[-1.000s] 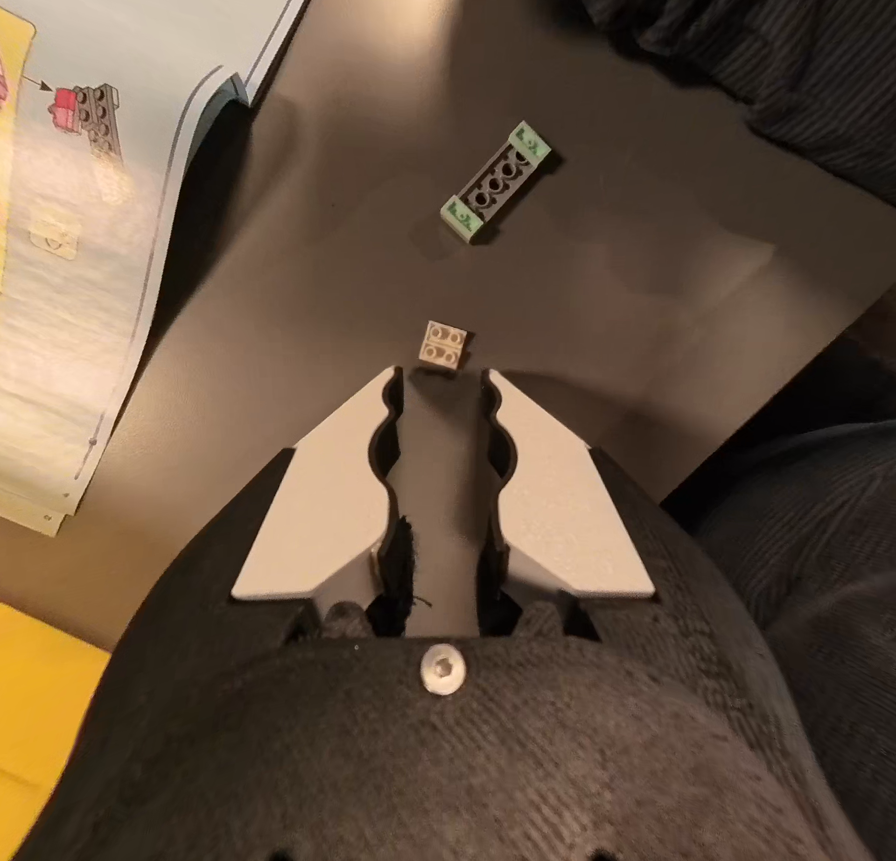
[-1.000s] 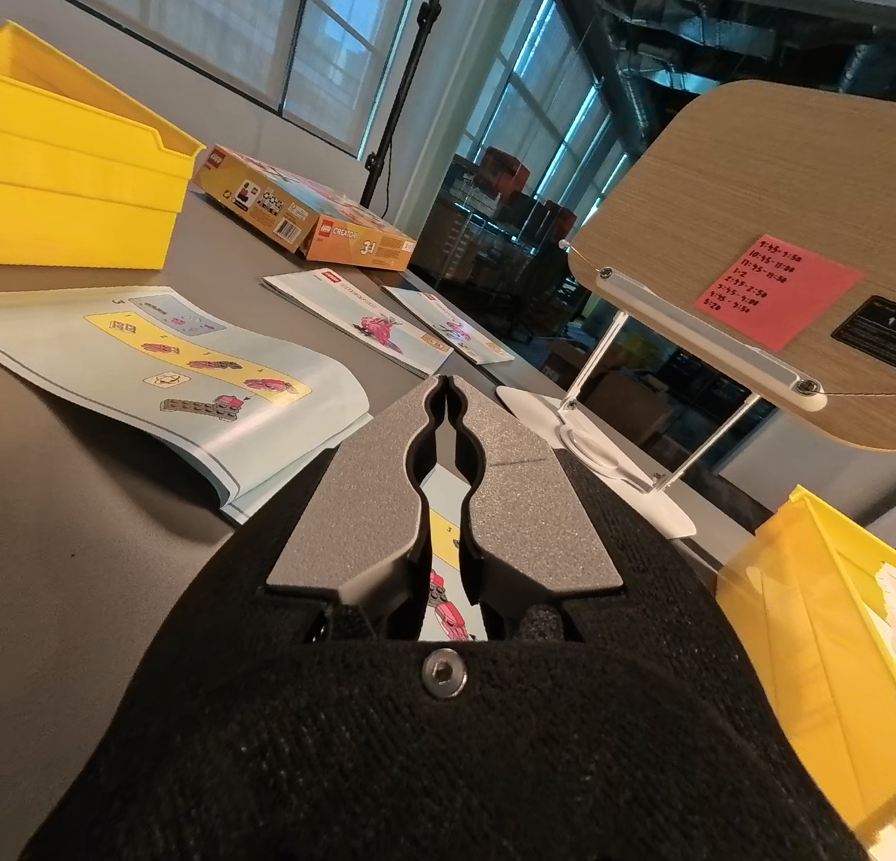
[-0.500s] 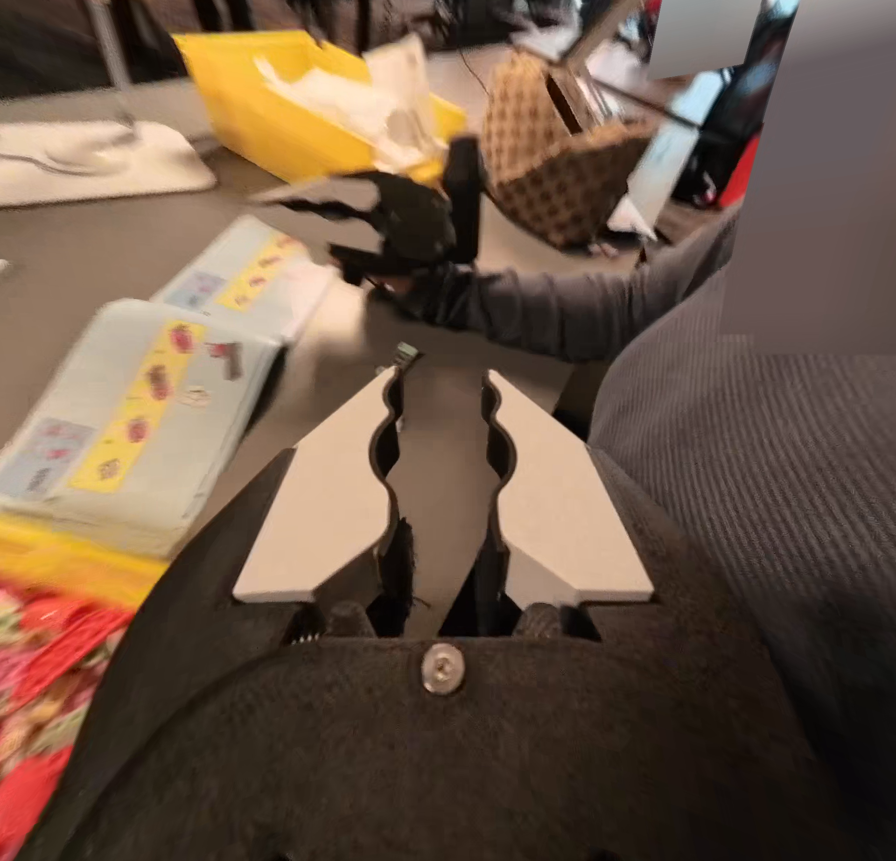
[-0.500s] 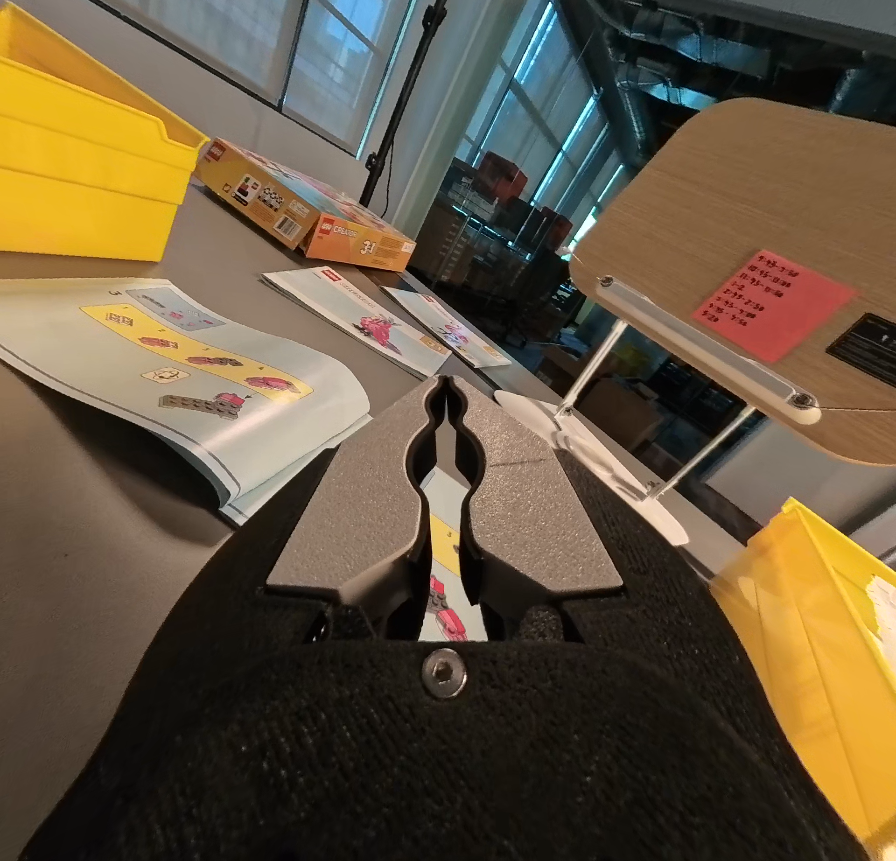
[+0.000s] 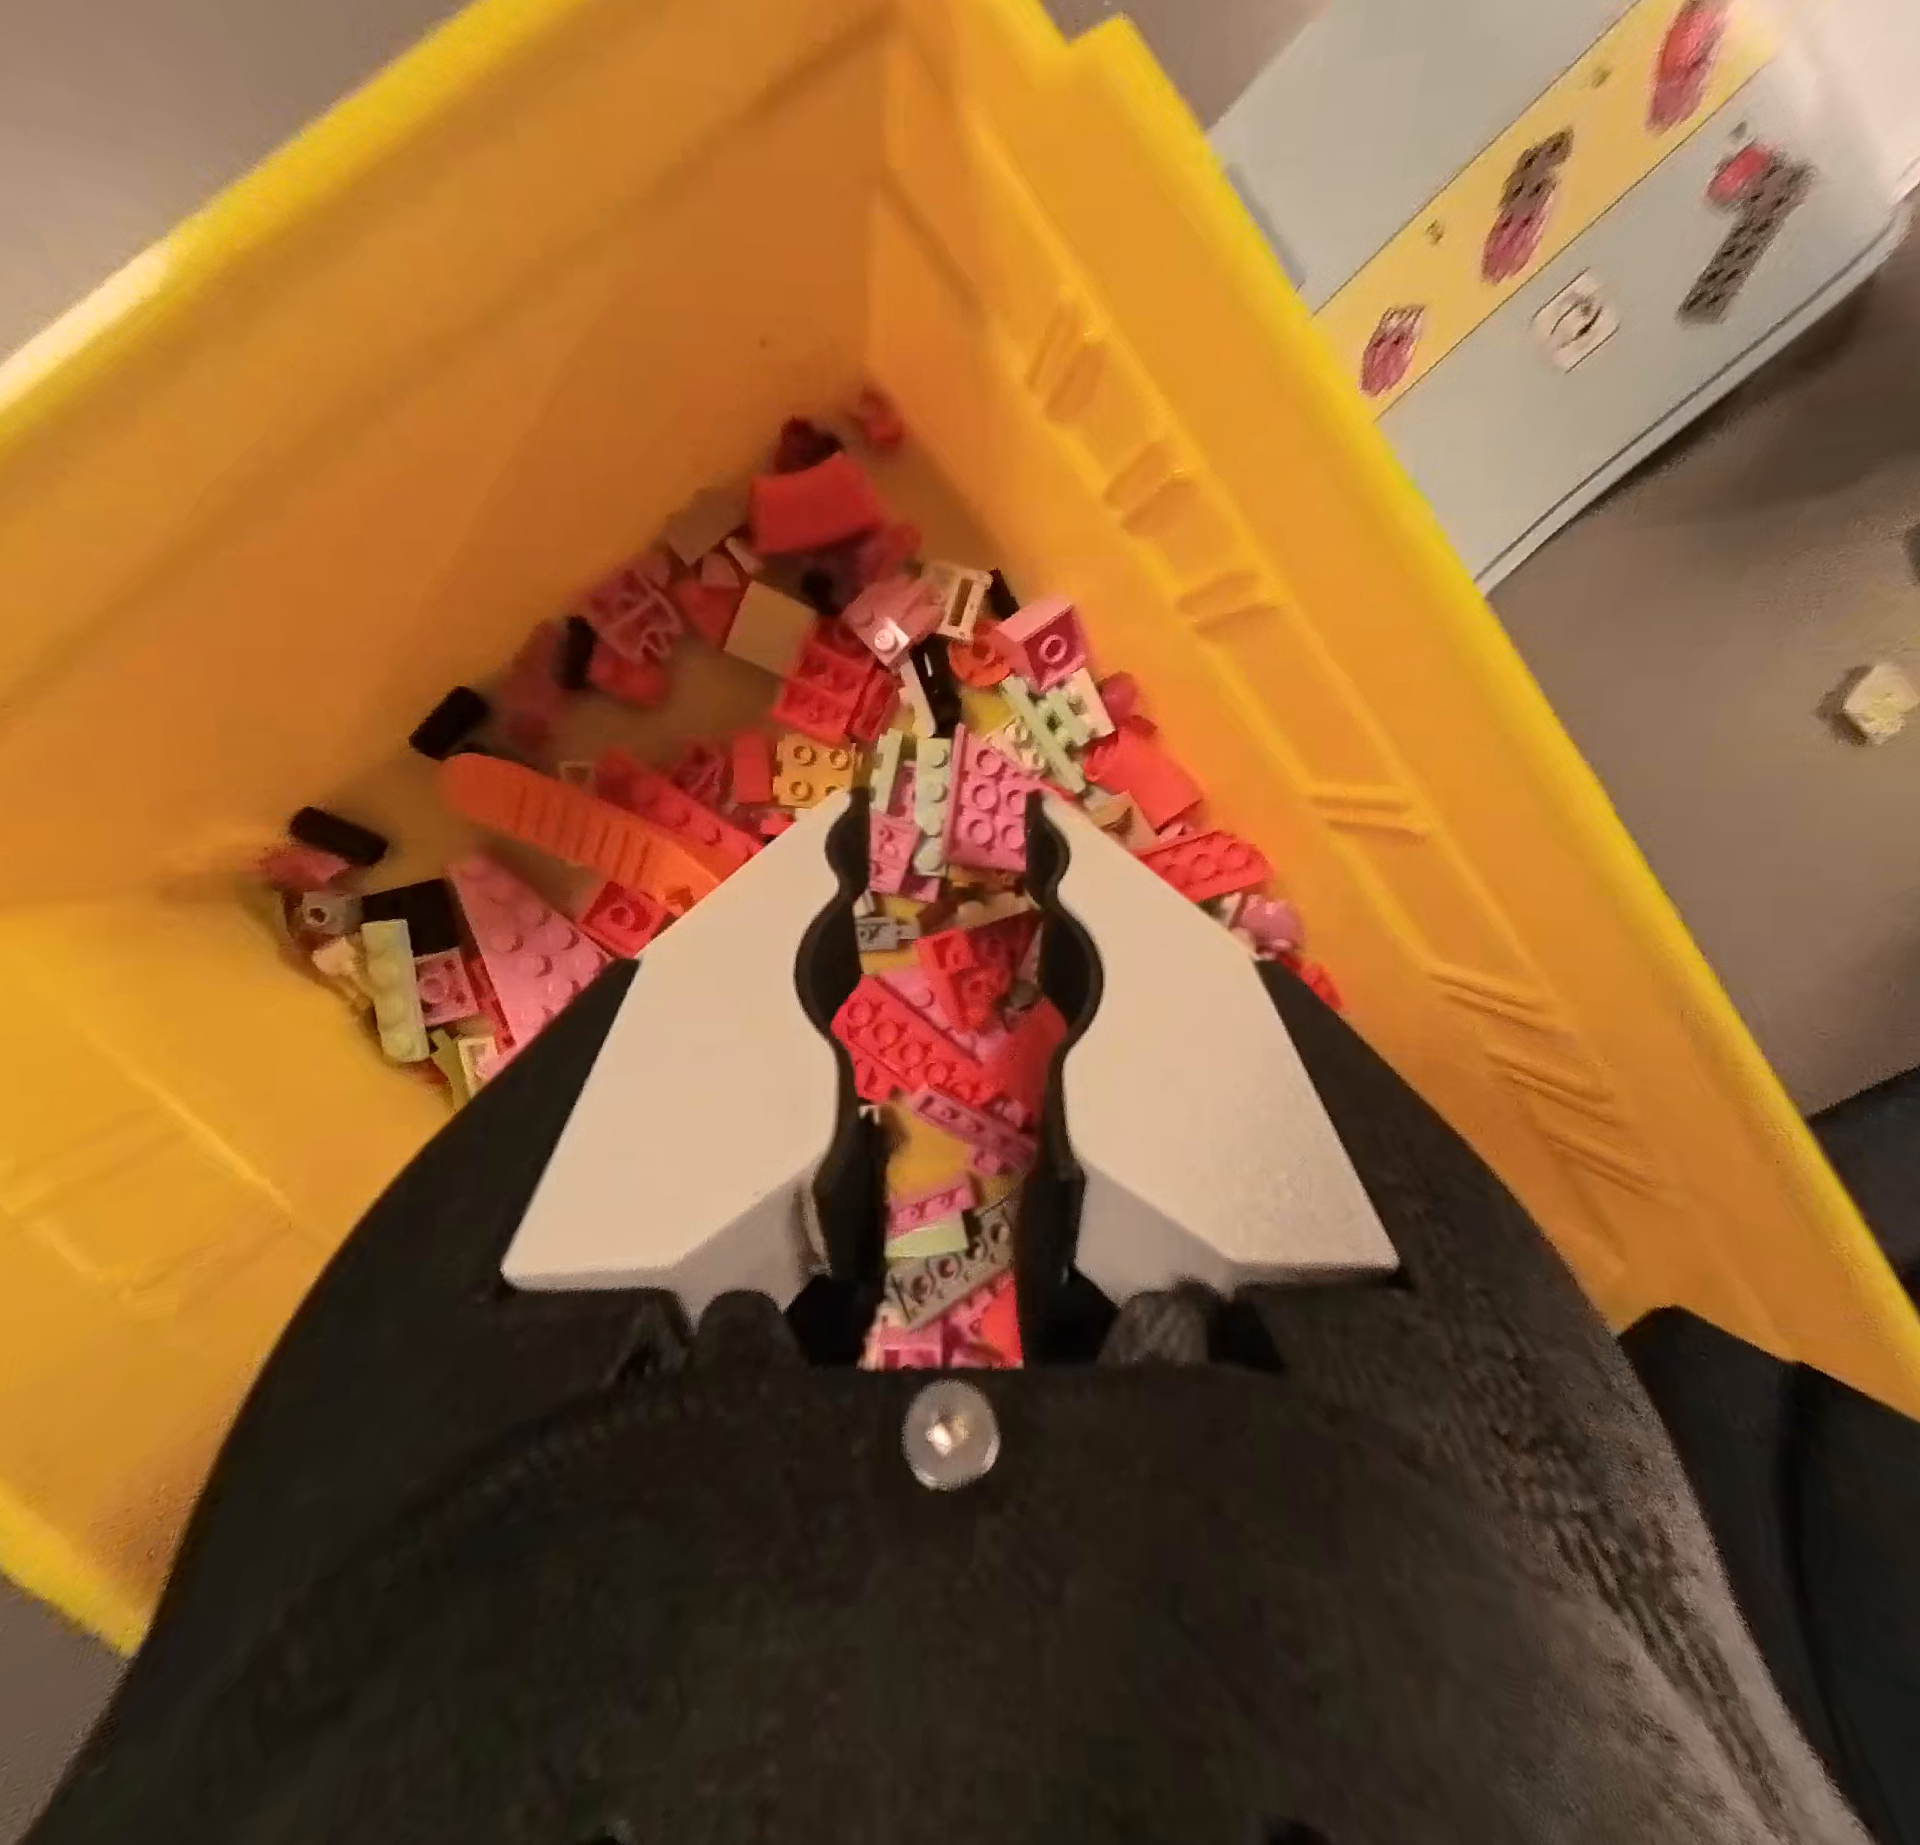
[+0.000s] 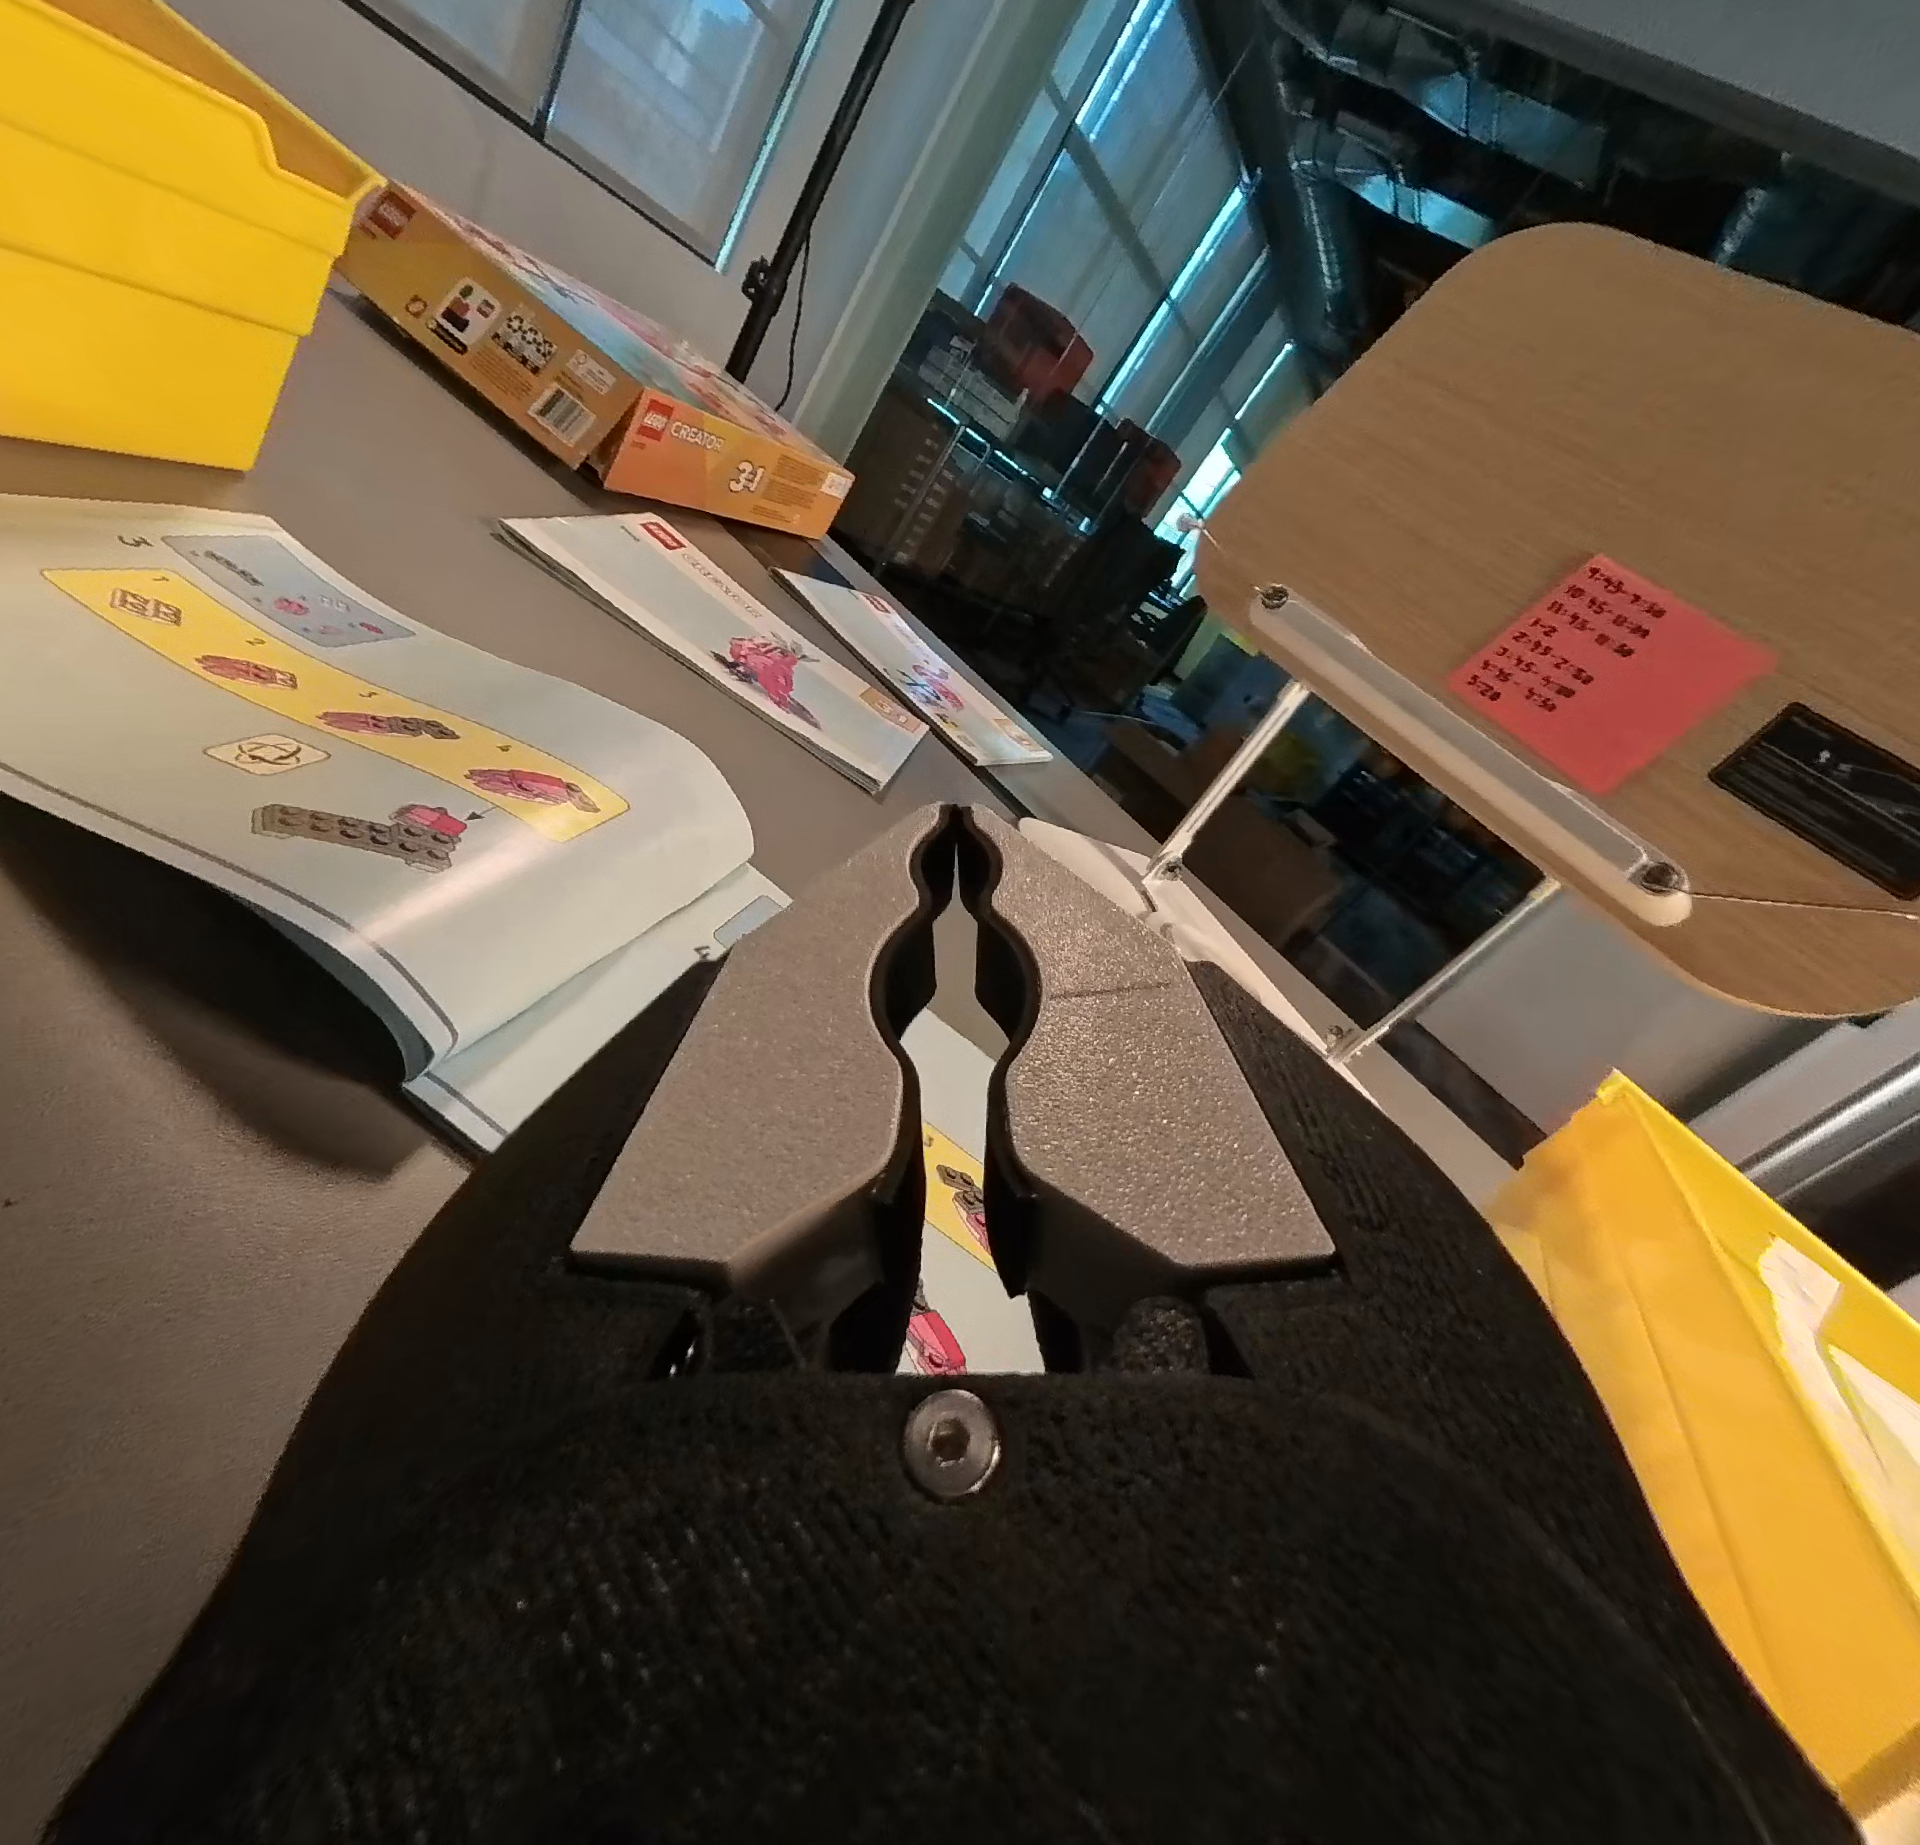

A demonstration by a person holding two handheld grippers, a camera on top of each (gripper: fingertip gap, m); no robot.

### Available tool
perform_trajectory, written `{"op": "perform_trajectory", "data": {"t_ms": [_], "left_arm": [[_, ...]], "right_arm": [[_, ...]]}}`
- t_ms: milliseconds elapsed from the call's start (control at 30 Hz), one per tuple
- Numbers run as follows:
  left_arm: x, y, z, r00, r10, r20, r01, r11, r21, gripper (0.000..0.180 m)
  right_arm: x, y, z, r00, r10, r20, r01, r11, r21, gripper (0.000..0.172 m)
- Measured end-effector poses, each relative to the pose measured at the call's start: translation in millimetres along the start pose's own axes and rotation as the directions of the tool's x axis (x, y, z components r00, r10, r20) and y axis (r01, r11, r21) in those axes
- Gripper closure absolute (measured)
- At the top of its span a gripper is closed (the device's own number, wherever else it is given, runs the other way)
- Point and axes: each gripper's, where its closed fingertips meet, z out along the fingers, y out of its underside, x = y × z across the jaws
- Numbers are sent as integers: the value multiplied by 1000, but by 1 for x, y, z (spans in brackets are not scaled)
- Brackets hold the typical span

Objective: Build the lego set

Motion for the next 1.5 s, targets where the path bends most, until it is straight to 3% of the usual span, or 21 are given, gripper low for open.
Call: {"op": "perform_trajectory", "data": {"t_ms": [100, 400, 600, 800, 933, 1100, 1200, 1367, 1433, 1500], "left_arm": [[-8, 0, 9, 999, 40, 11, -39, 996, -79, 150], [-13, -13, 25, 992, 117, 43, -110, 985, -135, 158], [-16, -20, 50, 997, 73, 37, -67, 986, -151, 158], [-16, -25, 52, 999, 41, 28, -36, 988, -147, 163], [-12, -32, 36, 1000, 21, 20, -20, 997, -72, 164], [-6, -52, -22, 986, 52, 157, -81, 981, 179, 164], [15, -57, -63, 968, 59, 244, -142, 931, 336, 164], [94, -51, -87, 954, 166, 248, -270, 833, 483, 164], [138, -49, -85, 953, 242, 183, -303, 793, 528, 164], [203, -42, -77, 933, 359, -9, -288, 764, 578, 164]], "right_arm": [[-3, 1, 1, 1000, -20, 8, 20, 1000, -11, 172], [-3, 3, 3, 999, -35, -4, 35, 999, -29, 172], [-2, 3, 2, 1000, -24, -6, 24, 999, -23, 172], [-1, 1, 0, 1000, -7, -2, 7, 1000, -11, 172], [0, 0, -1, 1000, 8, 3, -8, 1000, -1, 172], [-1, -1, -1, 1000, 17, 10, -17, 1000, 7, 172], [-1, -1, -1, 1000, 21, 13, -21, 1000, 10, 172], [0, -2, -2, 999, 31, 15, -31, 999, 15, 172], [-1, -2, -2, 999, 34, 18, -34, 999, 17, 172], [-1, -3, -3, 999, 37, 23, -37, 999, 21, 172]]}}
